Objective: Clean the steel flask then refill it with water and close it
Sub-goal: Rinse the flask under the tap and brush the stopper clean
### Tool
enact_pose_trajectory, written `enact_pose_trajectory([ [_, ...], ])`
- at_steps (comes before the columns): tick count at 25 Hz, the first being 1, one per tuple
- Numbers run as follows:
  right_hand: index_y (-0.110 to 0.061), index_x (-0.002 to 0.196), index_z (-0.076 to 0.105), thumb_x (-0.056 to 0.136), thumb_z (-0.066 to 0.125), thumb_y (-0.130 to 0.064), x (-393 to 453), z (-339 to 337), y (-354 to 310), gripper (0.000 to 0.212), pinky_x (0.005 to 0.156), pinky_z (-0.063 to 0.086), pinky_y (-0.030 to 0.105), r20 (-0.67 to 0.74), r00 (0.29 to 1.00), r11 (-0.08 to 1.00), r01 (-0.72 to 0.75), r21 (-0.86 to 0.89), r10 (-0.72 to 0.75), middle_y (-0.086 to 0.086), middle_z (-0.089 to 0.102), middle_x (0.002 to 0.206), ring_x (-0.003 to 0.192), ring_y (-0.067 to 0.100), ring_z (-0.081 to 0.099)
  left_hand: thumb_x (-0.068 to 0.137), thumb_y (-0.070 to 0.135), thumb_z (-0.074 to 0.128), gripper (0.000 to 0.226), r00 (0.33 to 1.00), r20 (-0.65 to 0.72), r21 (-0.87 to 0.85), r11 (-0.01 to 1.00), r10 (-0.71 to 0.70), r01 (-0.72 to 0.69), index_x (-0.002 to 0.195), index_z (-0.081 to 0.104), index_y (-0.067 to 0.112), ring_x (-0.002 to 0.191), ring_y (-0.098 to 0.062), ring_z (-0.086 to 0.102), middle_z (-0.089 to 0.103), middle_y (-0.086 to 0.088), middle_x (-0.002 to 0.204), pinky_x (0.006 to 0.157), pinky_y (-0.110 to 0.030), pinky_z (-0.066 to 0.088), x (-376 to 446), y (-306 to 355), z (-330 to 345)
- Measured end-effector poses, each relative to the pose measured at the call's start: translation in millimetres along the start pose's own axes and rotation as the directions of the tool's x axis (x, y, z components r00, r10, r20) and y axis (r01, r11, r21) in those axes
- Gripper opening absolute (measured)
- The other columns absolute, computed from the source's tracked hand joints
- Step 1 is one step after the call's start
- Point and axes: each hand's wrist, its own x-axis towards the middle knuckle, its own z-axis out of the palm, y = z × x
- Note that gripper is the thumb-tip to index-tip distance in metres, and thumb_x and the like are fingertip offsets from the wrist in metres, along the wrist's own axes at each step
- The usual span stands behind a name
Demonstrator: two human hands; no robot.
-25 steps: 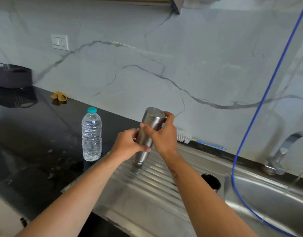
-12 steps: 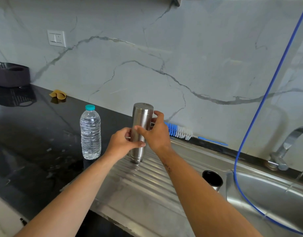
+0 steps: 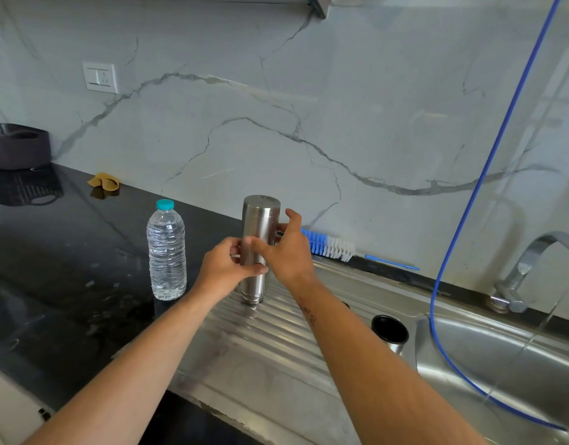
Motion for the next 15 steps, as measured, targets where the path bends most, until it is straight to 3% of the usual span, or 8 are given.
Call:
enact_pose_trajectory([
  [2,-0.019,0.159,0.017,0.082,0.084,-0.041,-2,-2,-2,0.104,0.099,0.048,0.03,0.003,1.0,1.0,-0.002,0.008,0.002,0.005,0.059,0.139,0.122,0.02,0.061,0.06,0.029,0.099,0.075,1.0,-0.024,0.009,1.0,0.0,0.0,0.124,0.062,0.019,0.103,-0.012,0.068,0.07,0.004,0.115,0.096,-0.036,0.055,-3,4,-3],
  [5,-0.02,0.16,0.017,0.082,0.084,-0.044,-8,-15,-6,0.106,0.107,0.048,0.038,-0.017,1.0,0.999,-0.011,0.031,0.011,0.005,0.053,0.148,0.129,0.022,0.057,0.059,0.03,0.099,0.077,0.999,-0.044,0.012,1.0,-0.007,0.008,0.125,0.061,0.017,0.103,-0.014,0.068,0.069,0.002,0.115,0.096,-0.039,0.056,-6,9,-7],
  [9,-0.02,0.158,0.025,0.082,0.082,-0.049,-32,-55,6,0.1,0.11,0.047,0.039,-0.088,0.995,0.998,-0.048,0.038,0.052,0.0,0.054,0.145,0.131,0.018,0.054,0.061,0.033,0.098,0.082,0.998,-0.067,0.024,1.0,0.005,-0.003,0.131,0.059,0.015,0.102,-0.015,0.069,0.069,0.0,0.116,0.097,-0.042,0.056,-19,14,-17],
  [12,-0.017,0.152,0.038,0.087,0.079,-0.045,-59,-100,43,0.083,0.11,0.046,0.038,-0.176,0.978,0.985,-0.136,-0.107,0.116,0.0,0.057,0.145,0.133,0.018,0.053,0.062,0.038,0.097,0.072,0.997,-0.072,0.02,1.0,0.012,-0.011,0.122,0.062,0.02,0.096,-0.015,0.071,0.071,0.003,0.104,0.093,-0.046,0.057,-36,17,-19],
  [15,-0.017,0.15,0.044,0.089,0.075,-0.041,-89,-140,80,0.073,0.108,0.045,0.037,-0.199,0.95,0.895,-0.296,-0.333,0.24,0.003,0.056,0.148,0.135,0.023,0.051,0.055,0.051,0.095,0.065,0.999,-0.034,0.001,1.0,0.001,0.0,0.107,0.062,0.031,0.09,-0.015,0.072,0.074,0.005,0.09,0.086,-0.05,0.059,-56,20,-3],
])
